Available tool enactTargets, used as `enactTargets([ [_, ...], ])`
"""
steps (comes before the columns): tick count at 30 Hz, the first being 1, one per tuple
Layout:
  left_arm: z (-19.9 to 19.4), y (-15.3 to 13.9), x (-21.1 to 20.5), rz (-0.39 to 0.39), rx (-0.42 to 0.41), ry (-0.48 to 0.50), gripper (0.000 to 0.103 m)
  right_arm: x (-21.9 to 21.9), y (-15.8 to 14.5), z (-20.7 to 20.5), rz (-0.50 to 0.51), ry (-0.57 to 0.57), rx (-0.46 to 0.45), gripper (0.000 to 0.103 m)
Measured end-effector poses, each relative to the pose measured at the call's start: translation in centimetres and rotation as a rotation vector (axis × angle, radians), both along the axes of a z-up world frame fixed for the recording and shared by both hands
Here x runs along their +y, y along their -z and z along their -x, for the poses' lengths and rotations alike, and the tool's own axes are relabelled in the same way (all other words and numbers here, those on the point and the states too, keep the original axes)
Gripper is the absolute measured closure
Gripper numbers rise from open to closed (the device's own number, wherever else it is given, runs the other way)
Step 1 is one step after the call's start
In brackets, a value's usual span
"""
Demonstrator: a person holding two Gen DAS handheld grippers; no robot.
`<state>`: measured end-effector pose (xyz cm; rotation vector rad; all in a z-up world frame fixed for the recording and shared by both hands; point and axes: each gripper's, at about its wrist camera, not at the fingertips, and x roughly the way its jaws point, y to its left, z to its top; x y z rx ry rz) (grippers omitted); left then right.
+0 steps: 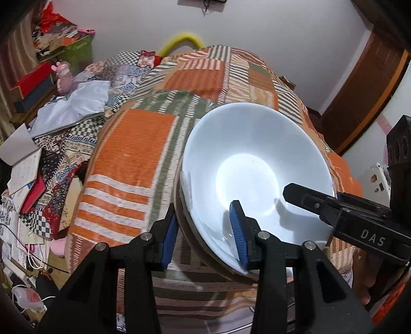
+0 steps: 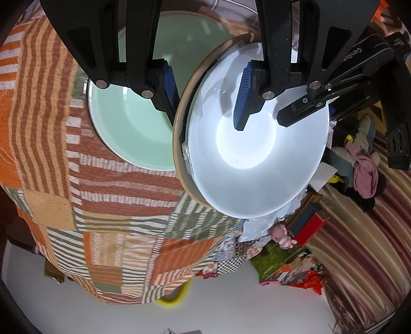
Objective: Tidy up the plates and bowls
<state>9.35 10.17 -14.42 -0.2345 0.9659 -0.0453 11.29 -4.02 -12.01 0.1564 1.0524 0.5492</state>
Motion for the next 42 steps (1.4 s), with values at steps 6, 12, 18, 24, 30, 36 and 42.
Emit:
enactTargets([
  [6,-0.7,0.6,-1.5,0.004,0.013,0.03,0.064,-1.6,0.8,-0.1,0.005,0.027,0.022,0.065],
  [12,-1.7,1.6,-3.2,0.002,0.043,0.057,0.064,-3.4,2.0,-0.5,-0.017,0.06,0.066,0.065],
  [18,-2.3,2.4,-4.7,-0.017,0.053,0.073,0.063,-4.3,3.1,-0.6,-0.019,0.077,0.092,0.065],
  [24,-2.8,2.6,-4.5,0.001,0.05,0.079,0.063,-4.5,2.8,0.2,0.001,0.061,0.026,0.066],
  [30,-2.4,2.5,-4.4,0.002,0.039,0.078,0.059,-5.5,1.5,1.3,0.05,0.074,-0.04,0.066],
  [36,-0.5,0.0,-3.9,-0.03,-0.039,0.058,0.055,-6.1,-0.6,2.5,0.049,0.083,-0.092,0.066],
  [42,2.4,-4.5,-3.7,-0.031,-0.187,0.041,0.055,-6.3,-5.5,5.1,0.033,0.086,-0.245,0.055],
])
